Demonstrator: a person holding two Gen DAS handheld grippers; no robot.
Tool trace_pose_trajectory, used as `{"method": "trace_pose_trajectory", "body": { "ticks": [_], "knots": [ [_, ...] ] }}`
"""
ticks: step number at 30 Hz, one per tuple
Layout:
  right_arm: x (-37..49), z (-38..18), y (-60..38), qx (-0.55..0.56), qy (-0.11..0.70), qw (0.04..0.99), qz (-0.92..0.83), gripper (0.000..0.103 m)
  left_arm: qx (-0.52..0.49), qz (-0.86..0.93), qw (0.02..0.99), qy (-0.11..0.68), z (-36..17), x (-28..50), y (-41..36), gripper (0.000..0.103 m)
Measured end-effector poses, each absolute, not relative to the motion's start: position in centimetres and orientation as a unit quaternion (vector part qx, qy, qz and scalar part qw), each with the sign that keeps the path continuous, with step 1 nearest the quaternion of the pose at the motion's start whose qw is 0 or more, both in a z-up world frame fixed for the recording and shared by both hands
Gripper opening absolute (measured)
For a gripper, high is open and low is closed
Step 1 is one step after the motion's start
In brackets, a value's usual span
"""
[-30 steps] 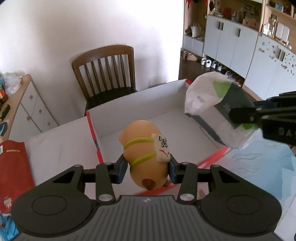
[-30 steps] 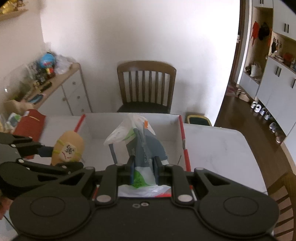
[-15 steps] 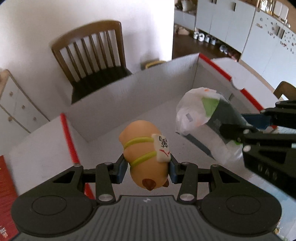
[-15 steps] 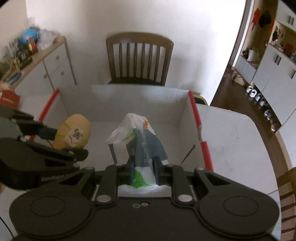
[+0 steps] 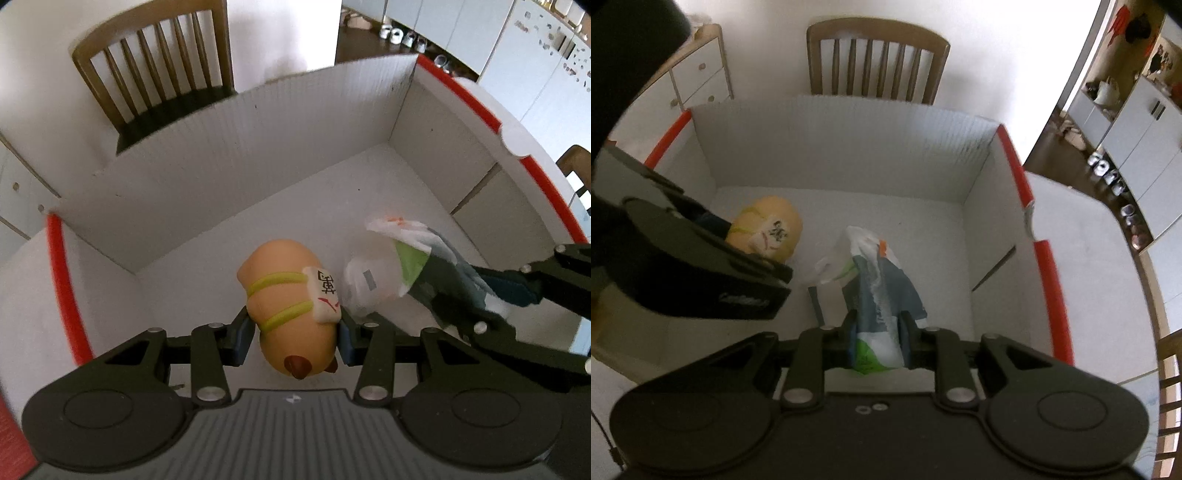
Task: Organize objects
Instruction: 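Carry the orange toy in the left gripper and the bag in the right into the red box, then open both grippers to release the toy and bag, then withdraw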
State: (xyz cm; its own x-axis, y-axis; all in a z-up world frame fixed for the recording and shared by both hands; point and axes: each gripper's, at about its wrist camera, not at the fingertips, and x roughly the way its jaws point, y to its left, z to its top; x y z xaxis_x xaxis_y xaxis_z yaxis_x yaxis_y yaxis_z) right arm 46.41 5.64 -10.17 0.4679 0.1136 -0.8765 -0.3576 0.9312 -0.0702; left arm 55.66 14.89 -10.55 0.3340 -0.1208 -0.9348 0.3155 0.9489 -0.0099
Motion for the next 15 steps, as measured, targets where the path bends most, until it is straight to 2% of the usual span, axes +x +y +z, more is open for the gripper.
{"method": "trace_pose_trajectory", "body": {
  "ticks": [5,7,8,12,15],
  "knots": [
    [46.6,-10.6,5.7,-0.122,0.508,0.841,0.145,0.024,0.067,-0.126,0.803,0.578,-11.5,56.5,15.6,0.047],
    [46.6,-10.7,5.6,-0.119,0.510,0.839,0.148,0.027,0.058,-0.128,0.800,0.584,-11.7,56.7,15.8,0.060],
    [46.7,-10.7,5.5,-0.117,0.512,0.837,0.150,0.027,0.056,-0.128,0.797,0.587,-11.9,56.8,15.9,0.062],
    [46.3,-10.8,5.2,-0.117,0.510,0.837,0.157,0.036,0.049,-0.120,0.795,0.592,-11.8,57.1,16.3,0.066],
    [45.9,-10.2,4.7,-0.114,0.501,0.842,0.162,0.037,0.049,-0.118,0.805,0.579,-10.9,56.6,16.3,0.066]
  ]
}}
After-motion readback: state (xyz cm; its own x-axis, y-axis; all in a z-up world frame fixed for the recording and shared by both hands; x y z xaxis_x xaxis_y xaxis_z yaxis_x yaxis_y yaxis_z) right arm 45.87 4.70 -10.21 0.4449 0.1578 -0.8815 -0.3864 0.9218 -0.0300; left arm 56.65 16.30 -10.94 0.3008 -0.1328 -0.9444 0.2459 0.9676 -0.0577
